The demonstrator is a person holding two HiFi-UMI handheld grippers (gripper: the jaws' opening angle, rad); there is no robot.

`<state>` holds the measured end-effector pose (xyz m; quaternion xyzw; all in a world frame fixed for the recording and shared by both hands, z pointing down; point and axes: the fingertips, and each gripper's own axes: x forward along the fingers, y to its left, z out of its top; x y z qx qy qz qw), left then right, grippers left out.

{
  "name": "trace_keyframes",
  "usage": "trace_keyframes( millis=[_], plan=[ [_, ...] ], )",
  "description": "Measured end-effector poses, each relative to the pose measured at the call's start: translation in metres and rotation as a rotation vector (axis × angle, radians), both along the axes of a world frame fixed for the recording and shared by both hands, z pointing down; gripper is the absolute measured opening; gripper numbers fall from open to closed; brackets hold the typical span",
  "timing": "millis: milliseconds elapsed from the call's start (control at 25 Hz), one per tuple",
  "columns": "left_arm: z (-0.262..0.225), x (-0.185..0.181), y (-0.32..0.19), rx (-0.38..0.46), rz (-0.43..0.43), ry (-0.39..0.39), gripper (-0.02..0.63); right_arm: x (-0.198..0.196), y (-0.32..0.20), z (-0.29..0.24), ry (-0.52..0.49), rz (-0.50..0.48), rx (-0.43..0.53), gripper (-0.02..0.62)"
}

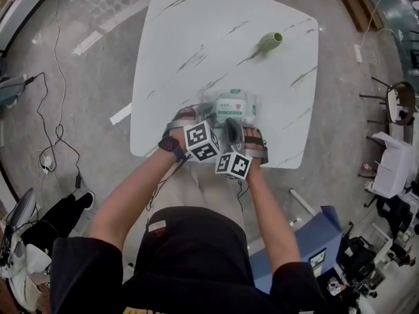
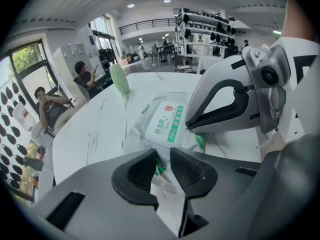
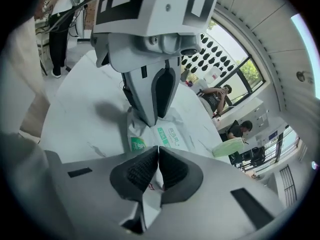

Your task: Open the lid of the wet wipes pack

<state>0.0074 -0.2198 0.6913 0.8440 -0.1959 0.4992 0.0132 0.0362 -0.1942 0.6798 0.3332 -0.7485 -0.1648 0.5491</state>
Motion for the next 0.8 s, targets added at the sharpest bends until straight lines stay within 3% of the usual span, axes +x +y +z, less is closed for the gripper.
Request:
trace_keyframes(
  millis=[800],
  plan=[
    [0.001,0.001,0.001,-0.013,0.022,-0.027,0.095,0.000,-0.001,-0.011,-0.007,0.021,0.002,0.009]
  ],
)
